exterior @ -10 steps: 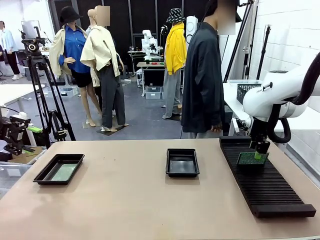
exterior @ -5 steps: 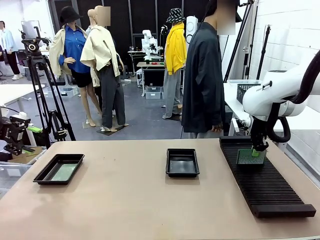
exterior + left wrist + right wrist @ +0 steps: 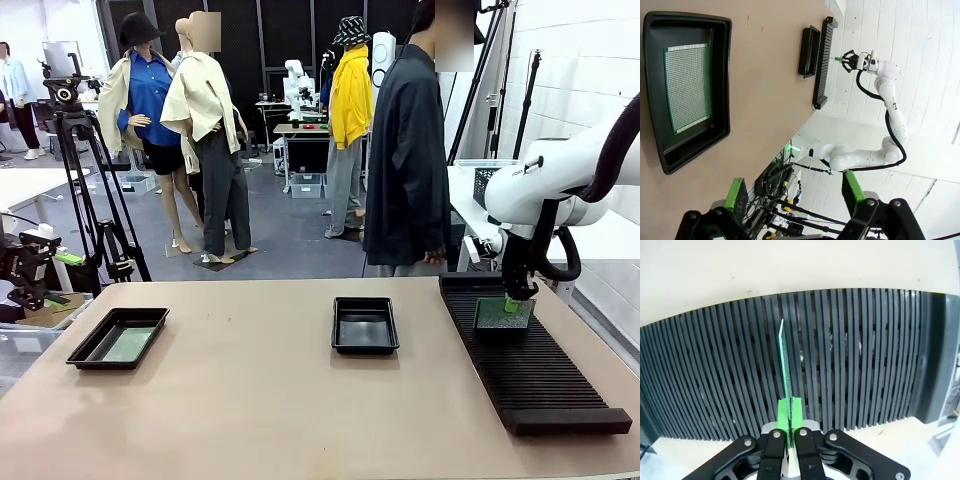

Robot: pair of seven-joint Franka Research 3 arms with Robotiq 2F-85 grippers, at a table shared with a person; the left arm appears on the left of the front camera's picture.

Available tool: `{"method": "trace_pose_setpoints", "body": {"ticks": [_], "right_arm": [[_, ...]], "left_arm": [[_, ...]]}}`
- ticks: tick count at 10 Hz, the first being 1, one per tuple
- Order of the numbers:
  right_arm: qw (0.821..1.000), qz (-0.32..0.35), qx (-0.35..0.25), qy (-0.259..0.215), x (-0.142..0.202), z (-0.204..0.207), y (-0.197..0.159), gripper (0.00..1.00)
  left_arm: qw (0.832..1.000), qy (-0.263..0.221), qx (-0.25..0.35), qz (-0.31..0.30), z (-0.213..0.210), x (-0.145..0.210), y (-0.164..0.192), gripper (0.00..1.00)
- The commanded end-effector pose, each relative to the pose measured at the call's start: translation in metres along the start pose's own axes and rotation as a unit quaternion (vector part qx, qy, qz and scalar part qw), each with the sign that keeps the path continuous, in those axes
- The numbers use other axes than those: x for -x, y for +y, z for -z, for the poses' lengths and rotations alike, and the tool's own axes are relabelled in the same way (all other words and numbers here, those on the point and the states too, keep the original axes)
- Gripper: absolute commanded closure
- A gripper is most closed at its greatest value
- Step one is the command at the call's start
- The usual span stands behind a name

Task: Inspect and transfer BCBs to ESD trays.
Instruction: Pick up the Blank PCB from the PCB Rack and place it in the right ESD tray.

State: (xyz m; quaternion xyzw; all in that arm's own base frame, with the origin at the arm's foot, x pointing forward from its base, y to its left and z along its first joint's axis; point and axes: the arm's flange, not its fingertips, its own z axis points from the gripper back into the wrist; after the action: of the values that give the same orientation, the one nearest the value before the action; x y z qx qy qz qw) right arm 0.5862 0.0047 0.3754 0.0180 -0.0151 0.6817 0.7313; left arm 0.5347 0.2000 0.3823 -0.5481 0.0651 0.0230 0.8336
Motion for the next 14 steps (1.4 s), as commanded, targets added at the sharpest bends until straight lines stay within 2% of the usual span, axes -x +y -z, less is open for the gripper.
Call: {"method": "trace_pose_setpoints", "body": {"ticks": [1,3,5,7,9,10,11,13,14], "right_arm": [[1.0,0.001,-0.022,-0.021,0.006,-0.012,-0.014,1.0],[0.998,0.032,-0.027,-0.042,0.003,-0.036,-0.014,1.0],[0.998,0.042,-0.01,-0.034,-0.002,-0.06,-0.003,1.0],[0.997,0.064,-0.021,-0.022,-0.011,-0.082,0.006,1.0],[0.984,0.157,-0.081,-0.031,-0.028,-0.096,0.01,1.0],[0.958,0.24,-0.14,-0.073,-0.041,-0.101,0.012,1.0],[0.932,0.298,-0.174,-0.111,-0.055,-0.103,0.017,1.0],[0.871,0.416,-0.202,-0.166,-0.084,-0.102,0.025,1.0],[0.834,0.475,-0.207,-0.19,-0.102,-0.103,0.028,1.0]], "left_arm": [[1.0,-0.001,-0.014,-0.008,0.002,0.004,-0.003,0.0],[1.0,-0.001,-0.014,-0.008,0.002,0.004,-0.003,0.0],[1.0,-0.001,-0.014,-0.008,0.002,0.004,-0.003,0.0],[1.0,-0.001,-0.014,-0.008,0.002,0.004,-0.003,0.0],[1.0,-0.001,-0.014,-0.008,0.002,0.004,-0.003,0.0],[1.0,-0.001,-0.014,-0.008,0.002,0.004,-0.003,0.0],[1.0,-0.001,-0.014,-0.008,0.002,0.004,-0.003,0.0],[1.0,-0.001,-0.014,-0.008,0.002,0.004,-0.003,0.0],[1.0,-0.001,-0.014,-0.008,0.002,0.004,-0.003,0.0]]}}
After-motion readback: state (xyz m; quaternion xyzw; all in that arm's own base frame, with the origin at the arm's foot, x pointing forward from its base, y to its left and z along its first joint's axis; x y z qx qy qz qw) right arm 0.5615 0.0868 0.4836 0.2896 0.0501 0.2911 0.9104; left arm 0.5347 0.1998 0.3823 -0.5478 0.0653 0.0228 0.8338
